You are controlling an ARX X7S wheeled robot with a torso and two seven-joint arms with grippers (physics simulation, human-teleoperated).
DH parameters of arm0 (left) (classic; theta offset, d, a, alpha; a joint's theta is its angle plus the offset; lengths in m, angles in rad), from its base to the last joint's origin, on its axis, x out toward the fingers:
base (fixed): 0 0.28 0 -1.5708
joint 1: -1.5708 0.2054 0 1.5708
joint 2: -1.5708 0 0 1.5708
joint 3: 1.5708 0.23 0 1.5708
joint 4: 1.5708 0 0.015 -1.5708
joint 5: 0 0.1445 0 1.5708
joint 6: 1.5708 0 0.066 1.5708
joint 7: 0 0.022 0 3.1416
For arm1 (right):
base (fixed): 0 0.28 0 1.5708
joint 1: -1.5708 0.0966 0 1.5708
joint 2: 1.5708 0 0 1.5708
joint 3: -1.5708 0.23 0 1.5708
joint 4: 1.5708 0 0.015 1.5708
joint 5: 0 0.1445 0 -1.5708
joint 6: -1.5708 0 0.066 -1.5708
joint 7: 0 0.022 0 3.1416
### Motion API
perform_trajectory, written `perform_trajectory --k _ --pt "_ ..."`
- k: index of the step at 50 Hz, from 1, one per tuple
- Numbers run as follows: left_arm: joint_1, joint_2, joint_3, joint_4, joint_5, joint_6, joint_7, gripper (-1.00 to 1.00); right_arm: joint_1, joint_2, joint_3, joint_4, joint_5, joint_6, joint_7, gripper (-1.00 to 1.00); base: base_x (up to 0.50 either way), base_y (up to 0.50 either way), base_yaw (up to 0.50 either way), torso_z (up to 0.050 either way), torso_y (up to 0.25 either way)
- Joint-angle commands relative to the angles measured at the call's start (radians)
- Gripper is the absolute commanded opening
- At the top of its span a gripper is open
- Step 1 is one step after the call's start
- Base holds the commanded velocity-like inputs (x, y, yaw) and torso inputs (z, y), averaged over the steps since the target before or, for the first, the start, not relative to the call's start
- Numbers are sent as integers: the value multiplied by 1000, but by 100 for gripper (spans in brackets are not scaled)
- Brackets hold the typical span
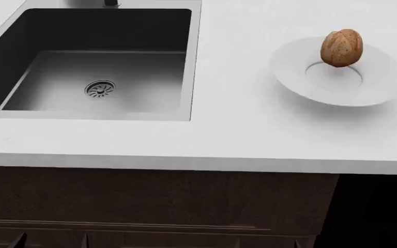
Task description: Place all breads on the cutting board.
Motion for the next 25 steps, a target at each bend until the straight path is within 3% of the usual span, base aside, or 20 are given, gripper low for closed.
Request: perform_trajectory --k 1,3,5,16,25 --pt "0 -10 11 0 -10 0 -11 100 0 9 -13 0 9 0 13 100 0 0 0 0 0" --pt "2 -17 23 8 -52 -15 22 100 -1 20 -35 -5 28 18 -25 100 0 0 0 0 0" --pt "8 -24 31 21 -16 3 -29 100 7 26 -45 4 -9 12 24 100 0 0 0 0 0" --pt "12 -52 60 57 -34 -22 -70 100 18 55 -68 -12 8 63 63 100 0 0 0 0 0" --pt "3 -84 105 284 -49 -219 -51 100 15 86 -64 -249 -4 277 100 100 0 0 0 0 0"
